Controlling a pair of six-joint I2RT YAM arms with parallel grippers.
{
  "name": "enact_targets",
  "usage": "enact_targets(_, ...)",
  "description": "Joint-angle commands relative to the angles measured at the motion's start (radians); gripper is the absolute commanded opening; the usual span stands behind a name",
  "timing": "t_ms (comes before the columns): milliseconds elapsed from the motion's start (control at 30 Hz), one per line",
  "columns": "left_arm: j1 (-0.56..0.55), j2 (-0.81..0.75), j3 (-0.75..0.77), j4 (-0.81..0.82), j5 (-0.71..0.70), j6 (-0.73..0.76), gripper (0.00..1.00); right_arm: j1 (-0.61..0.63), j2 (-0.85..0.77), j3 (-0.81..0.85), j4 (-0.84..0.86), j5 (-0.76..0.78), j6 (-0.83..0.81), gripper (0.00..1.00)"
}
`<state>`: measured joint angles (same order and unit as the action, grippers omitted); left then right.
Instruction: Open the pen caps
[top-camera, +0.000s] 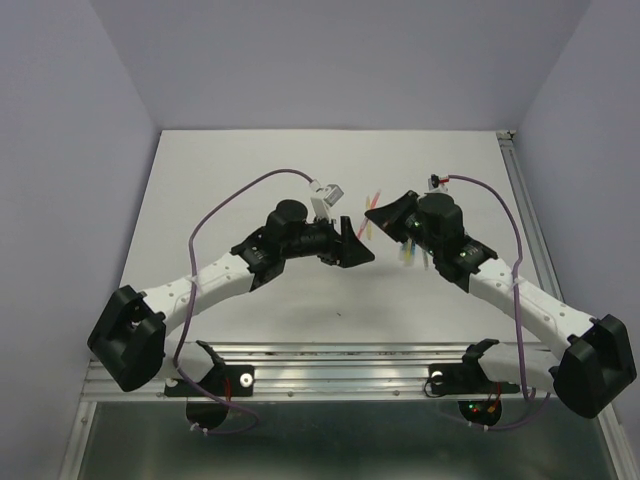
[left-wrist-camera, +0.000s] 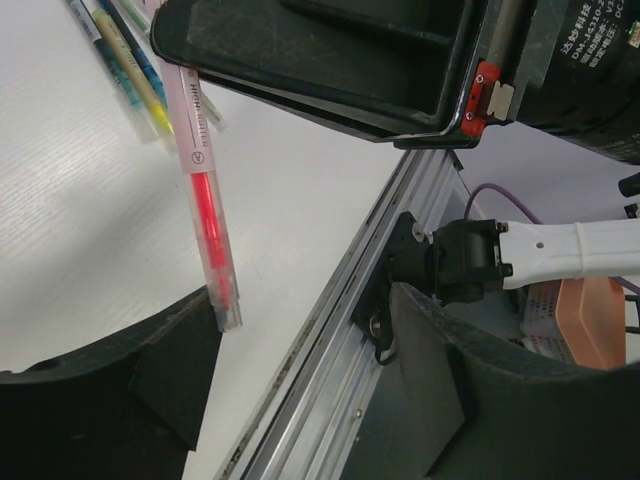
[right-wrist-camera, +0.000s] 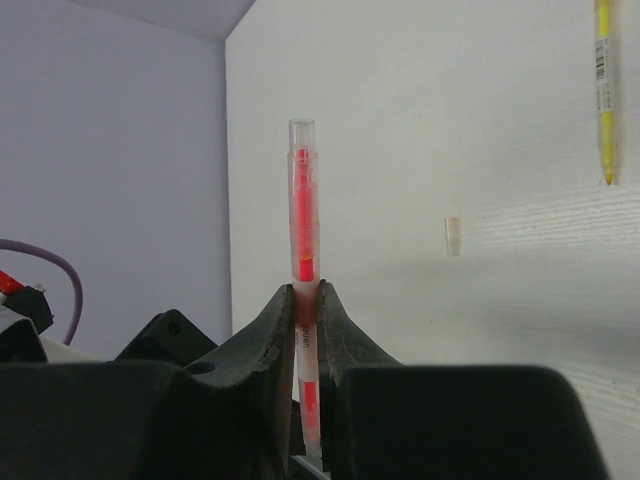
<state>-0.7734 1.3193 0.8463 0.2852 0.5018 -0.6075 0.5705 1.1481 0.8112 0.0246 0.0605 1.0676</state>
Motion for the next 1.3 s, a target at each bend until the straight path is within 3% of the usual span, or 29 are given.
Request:
enact_targets(0, -0.003, 0.000, 0.048, 0.063, 0.017, 0.014, 0.73, 0.009, -0.021, -0.014, 0.057, 0.004, 0.014, 0.01)
enact_targets(267, -0.017, -0.006, 0.056, 0.063, -0.012, 0.011, 0.35, 0.009, -0.011, -0.020, 0.081, -0.007, 0.028, 0.01)
enact_targets(300, -0.017, -0.008, 0.056, 0.054, -0.019, 0.008, 0.20, 0.009, -0.011, -0.020, 0.084, -0.011, 0.025, 0.01)
enact_targets(367, -0.017, -0.006, 0.057, 0.034, -0.055, 0.005, 0.00, 0.011, -0.002, -0.020, 0.093, -0.017, 0.022, 0.01)
enact_targets(467, -0.026, -0.003, 0.054, -0.010, -0.107, 0.012, 0.00, 0.009, 0.010, -0.018, 0.116, 0.002, -0.014, 0.01)
enact_targets(600, -0.061, -0.034, -0.006, -0.020, -0.134, -0.004, 0.00, 0.009, 0.044, 0.034, 0.107, 0.161, -0.081, 0.01)
enact_targets(933, -0.156, -0.204, -0.157, -0.007, -0.198, -0.083, 0.00, -0.017, 0.157, 0.135, 0.139, 0.346, -0.236, 0.01)
enact_targets(1067, -0.176, -0.258, -0.214, -0.034, -0.226, -0.115, 0.00, -0.089, 0.199, 0.155, 0.147, 0.332, -0.247, 0.01)
enact_targets(1200, -0.190, -0.293, -0.242, -0.057, -0.236, -0.120, 0.00, -0.188, 0.216, 0.141, 0.195, 0.218, -0.225, 0.01)
enact_targets(1267, -0.190, -0.308, -0.221, -0.138, -0.282, -0.121, 0.00, -0.202, 0.214, 0.148, 0.189, 0.190, -0.253, 0.01)
